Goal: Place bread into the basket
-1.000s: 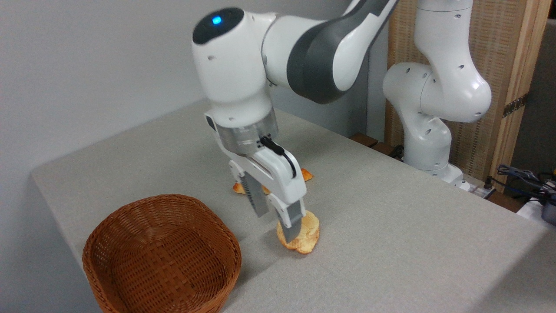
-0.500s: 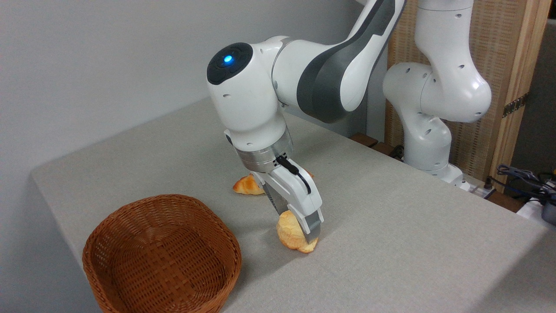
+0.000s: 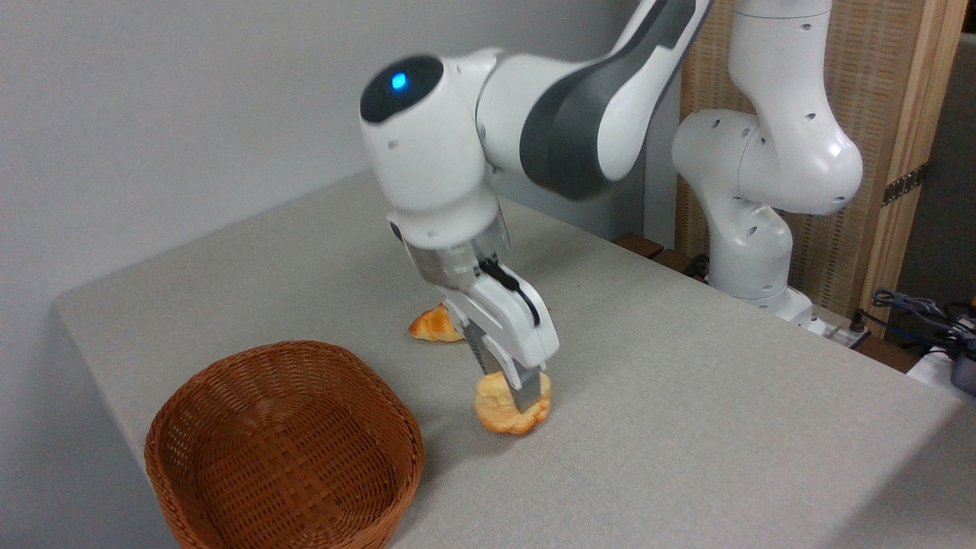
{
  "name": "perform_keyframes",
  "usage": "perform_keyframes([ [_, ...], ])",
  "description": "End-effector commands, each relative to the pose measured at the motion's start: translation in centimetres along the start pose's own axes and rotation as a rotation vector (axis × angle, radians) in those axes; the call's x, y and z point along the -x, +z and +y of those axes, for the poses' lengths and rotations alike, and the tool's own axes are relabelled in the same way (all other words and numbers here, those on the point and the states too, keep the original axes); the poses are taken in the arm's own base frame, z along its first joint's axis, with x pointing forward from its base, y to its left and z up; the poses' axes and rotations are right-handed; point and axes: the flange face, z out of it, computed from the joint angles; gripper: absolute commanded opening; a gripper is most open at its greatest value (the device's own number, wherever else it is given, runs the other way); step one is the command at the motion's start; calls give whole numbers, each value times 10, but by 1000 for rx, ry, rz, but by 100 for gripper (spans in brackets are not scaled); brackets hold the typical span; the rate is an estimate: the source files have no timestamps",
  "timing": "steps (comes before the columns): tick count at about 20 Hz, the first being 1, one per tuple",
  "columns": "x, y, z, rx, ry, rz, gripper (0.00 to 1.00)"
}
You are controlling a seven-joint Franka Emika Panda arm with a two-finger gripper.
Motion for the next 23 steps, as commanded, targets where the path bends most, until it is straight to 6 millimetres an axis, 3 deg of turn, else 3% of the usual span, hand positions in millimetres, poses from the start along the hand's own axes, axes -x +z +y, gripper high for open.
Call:
perform_keyframes([
  [1, 4, -64, -11, -88, -13, 110, 33],
  [2, -2, -80, -17, -119, -16, 152, 34],
  [4, -20, -93, -30, -180, -21, 218, 42],
  [5, -31, -96, -36, -194, -34, 271, 52],
  [6, -40, -98, -43, -201, -69, 326, 81],
  [7, -47, -96, -47, -211, -125, 346, 98],
  [9, -61, -92, -45, -228, -141, 364, 100],
  [16, -59, -94, -45, -231, -140, 365, 100],
  [19, -41, -108, -43, -225, -163, 362, 100],
  [20, -24, -105, -47, -184, -188, 329, 100],
  [23, -7, -98, -37, -92, -202, 226, 100],
])
